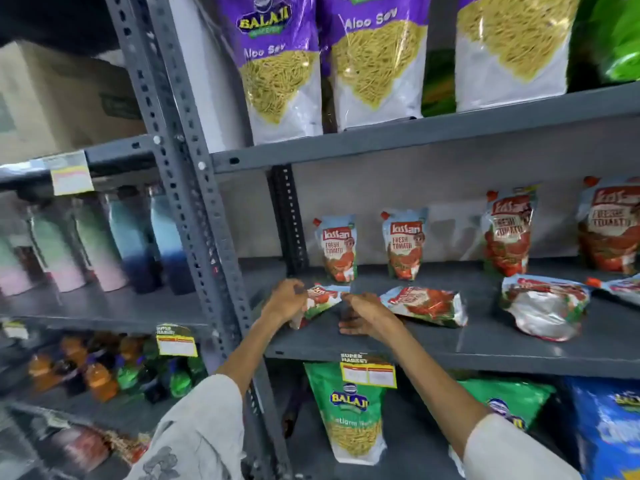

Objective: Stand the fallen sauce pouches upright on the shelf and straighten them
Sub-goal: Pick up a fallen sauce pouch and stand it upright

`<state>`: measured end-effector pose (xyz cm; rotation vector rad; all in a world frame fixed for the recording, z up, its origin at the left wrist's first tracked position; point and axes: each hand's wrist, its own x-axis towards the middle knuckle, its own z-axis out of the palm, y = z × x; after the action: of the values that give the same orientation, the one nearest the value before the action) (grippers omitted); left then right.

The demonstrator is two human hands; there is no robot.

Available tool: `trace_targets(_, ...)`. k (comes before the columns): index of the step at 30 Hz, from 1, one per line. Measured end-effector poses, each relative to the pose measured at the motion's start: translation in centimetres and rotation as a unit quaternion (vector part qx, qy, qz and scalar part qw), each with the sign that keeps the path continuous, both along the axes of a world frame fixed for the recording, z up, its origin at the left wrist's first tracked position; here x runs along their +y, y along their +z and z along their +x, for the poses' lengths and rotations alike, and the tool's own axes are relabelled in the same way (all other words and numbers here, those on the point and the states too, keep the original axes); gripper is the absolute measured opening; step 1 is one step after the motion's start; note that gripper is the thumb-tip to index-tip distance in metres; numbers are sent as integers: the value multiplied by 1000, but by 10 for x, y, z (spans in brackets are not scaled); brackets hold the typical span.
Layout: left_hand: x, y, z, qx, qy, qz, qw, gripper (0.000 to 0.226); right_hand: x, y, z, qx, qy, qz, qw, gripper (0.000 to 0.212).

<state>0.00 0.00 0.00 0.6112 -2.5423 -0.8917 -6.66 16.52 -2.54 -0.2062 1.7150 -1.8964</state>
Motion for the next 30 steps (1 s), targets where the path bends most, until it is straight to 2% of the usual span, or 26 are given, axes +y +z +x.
trace_targets(3,-19,-1,-10,-71,-20,62,995,41,-16,9,-5,90,-14,146,985,25)
trace_targets(5,-23,3,-13,-92,12,114,989,32,-23,15,-7,152,-10,220,964,24)
trace_targets(7,-27,7,-16,-107,18,177,978,21,-34,16,-8,168,14,264,950,28)
trace_targets(9,-28,6,-16,-102,7,226,969,32,-43,14,-7,172,44,284,942,35)
trace_targets(11,-26,3,-14,-64,4,256,965,28,-47,7,-7,166,68,255,950,32)
trace_targets(14,-28,-8,-11,10,-19,299,954,18,-46,-7,-10,172,66,134,974,20)
trace_targets(15,-27,-12,-9,40,-36,310,949,20,-45,-10,-11,186,61,87,977,26)
trace_targets(17,-21,-18,-6,112,-62,300,945,39,-45,-9,-11,241,52,30,969,48)
trace_targets(19,-13,-19,-4,196,-74,257,943,55,-46,0,-10,313,50,28,948,66)
trace_targets(21,-12,-19,-3,252,-81,230,937,66,-52,9,-8,377,31,35,925,67)
trace_targets(23,-16,-21,-3,267,-91,213,936,73,-57,10,-8,411,17,41,911,64)
trace_targets(26,-19,-39,-1,226,-67,173,956,72,-59,-5,-8,451,43,71,889,66)
trace_targets(30,-18,-58,1,221,-73,226,946,71,-58,-23,-14,455,29,103,884,50)
